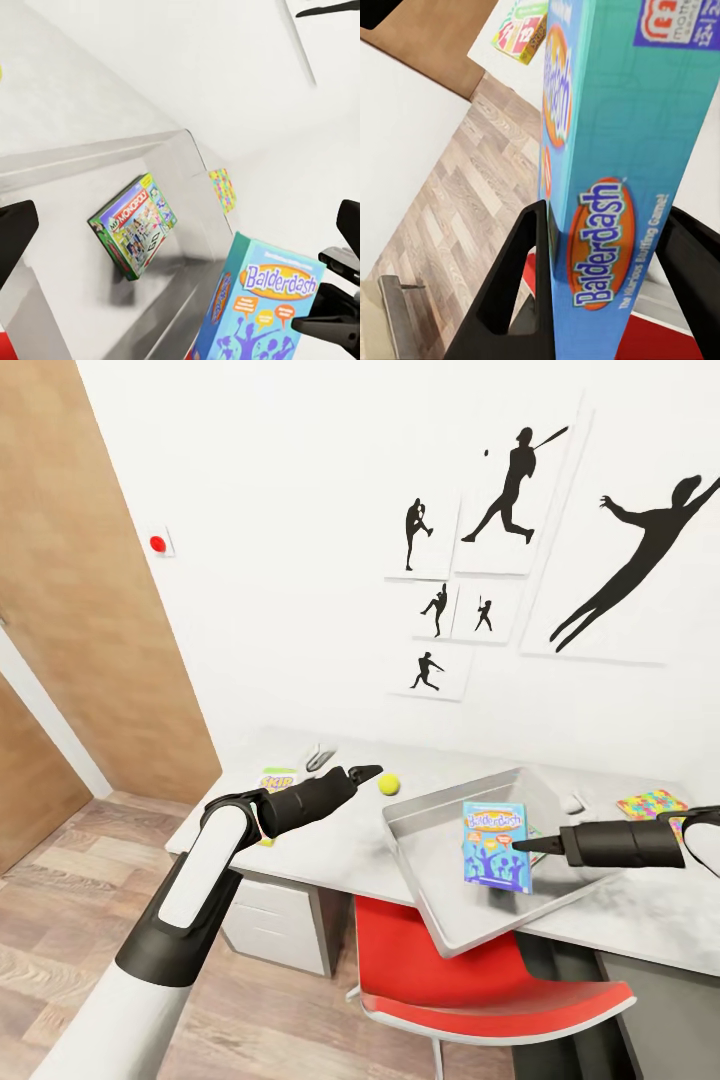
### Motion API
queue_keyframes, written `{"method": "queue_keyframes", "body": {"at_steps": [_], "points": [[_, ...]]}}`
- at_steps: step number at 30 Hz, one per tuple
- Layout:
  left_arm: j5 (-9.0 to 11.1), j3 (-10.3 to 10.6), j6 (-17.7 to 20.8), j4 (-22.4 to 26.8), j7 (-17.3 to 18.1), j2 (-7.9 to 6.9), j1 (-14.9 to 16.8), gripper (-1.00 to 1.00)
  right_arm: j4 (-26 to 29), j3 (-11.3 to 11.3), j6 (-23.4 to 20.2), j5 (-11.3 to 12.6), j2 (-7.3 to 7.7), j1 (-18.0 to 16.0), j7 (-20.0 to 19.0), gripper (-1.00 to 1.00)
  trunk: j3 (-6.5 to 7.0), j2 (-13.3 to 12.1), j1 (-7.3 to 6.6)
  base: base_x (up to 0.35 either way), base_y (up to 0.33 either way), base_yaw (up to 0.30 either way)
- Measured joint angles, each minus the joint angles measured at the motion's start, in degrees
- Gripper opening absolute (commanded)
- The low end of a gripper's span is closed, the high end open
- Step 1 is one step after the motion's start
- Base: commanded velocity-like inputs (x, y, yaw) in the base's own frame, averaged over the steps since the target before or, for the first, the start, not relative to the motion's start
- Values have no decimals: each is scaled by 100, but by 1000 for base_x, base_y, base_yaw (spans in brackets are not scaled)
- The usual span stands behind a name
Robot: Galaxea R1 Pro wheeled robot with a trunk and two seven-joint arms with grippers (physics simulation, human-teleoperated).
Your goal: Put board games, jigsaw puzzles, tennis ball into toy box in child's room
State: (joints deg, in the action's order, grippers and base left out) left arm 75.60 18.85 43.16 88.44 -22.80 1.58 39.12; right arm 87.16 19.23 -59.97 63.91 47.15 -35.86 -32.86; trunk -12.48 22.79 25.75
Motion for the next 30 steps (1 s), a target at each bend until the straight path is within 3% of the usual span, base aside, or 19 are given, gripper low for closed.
{"method": "queue_keyframes", "body": {"at_steps": [14, 21, 30], "points": [[-1, -2, 0, 0, 0, -1, 0, 100, -12, 87, 2, -3, -2, -68, -53, -100, -48, 0, 0, 0, 0, 0], [2, -41, 2, 7, 13, -10, -4, 100, -12, 178, 0, 13, -30, -410, -233, -100, -107, 0, 0, 0, 0, 0], [125, -895, 141, 145, 543, -18, -342, 100, -12, 339, 0, 17, -24, -823, -309, -100, -190, 0, 0, 0, 0, 0]]}}
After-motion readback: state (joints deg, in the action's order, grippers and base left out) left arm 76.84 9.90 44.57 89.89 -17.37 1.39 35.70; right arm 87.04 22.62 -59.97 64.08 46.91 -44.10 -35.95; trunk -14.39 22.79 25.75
